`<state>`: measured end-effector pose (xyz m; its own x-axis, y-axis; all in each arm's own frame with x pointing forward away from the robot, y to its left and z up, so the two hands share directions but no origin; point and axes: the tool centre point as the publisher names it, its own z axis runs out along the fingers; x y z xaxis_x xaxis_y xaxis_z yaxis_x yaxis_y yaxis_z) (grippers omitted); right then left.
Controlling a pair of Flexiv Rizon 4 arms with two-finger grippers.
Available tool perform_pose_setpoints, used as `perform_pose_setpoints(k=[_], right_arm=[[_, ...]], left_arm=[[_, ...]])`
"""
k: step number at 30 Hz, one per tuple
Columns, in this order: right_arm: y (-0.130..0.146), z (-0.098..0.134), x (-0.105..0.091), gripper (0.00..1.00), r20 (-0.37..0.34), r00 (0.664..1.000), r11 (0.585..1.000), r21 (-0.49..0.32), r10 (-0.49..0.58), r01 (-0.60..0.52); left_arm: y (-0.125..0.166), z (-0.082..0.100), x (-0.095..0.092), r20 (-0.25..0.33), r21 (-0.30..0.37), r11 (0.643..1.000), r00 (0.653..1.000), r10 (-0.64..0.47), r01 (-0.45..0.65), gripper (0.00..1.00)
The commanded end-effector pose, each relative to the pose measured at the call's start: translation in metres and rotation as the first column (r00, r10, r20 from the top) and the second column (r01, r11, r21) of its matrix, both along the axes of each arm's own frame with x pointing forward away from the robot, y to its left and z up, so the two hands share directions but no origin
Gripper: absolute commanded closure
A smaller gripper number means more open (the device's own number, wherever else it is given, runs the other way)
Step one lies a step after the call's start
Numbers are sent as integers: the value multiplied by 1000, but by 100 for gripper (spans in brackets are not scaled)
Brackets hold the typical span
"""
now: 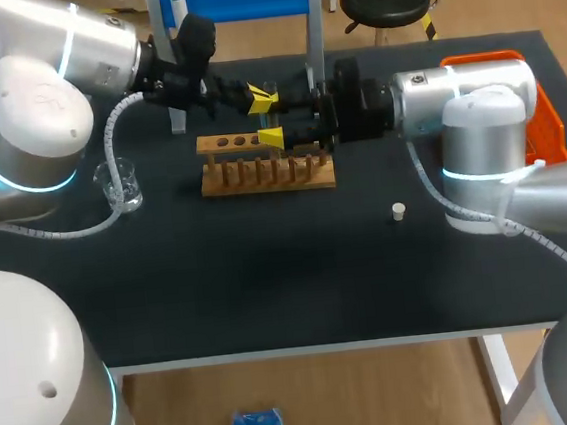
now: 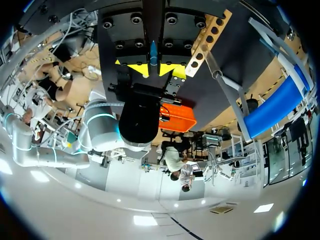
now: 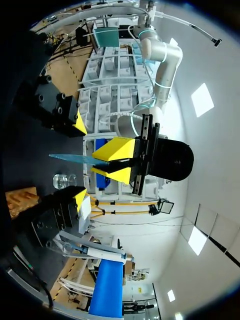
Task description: Invert the test tube, pick up the pipette, mount the tip to pipette, aspirate from beaker and dispense into the tube, eject the tip, return the pipette, and cap with the stopper.
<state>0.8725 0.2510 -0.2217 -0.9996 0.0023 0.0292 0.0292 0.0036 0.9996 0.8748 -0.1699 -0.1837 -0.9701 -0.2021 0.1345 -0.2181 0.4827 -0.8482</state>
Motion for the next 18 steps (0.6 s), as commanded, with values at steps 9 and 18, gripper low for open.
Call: perform_pose_setpoints(k=[9,18], right_arm=[[5,2,-2,70,0,1000,1000,10,5,-5],[6,3,-3,100,0,1000,1000,15,11,-11]], left_arm=[[0,0,1,-1,0,1000,1000,-3,3,100],[0,0,1,-1,0,1000,1000,-3,3,100]])
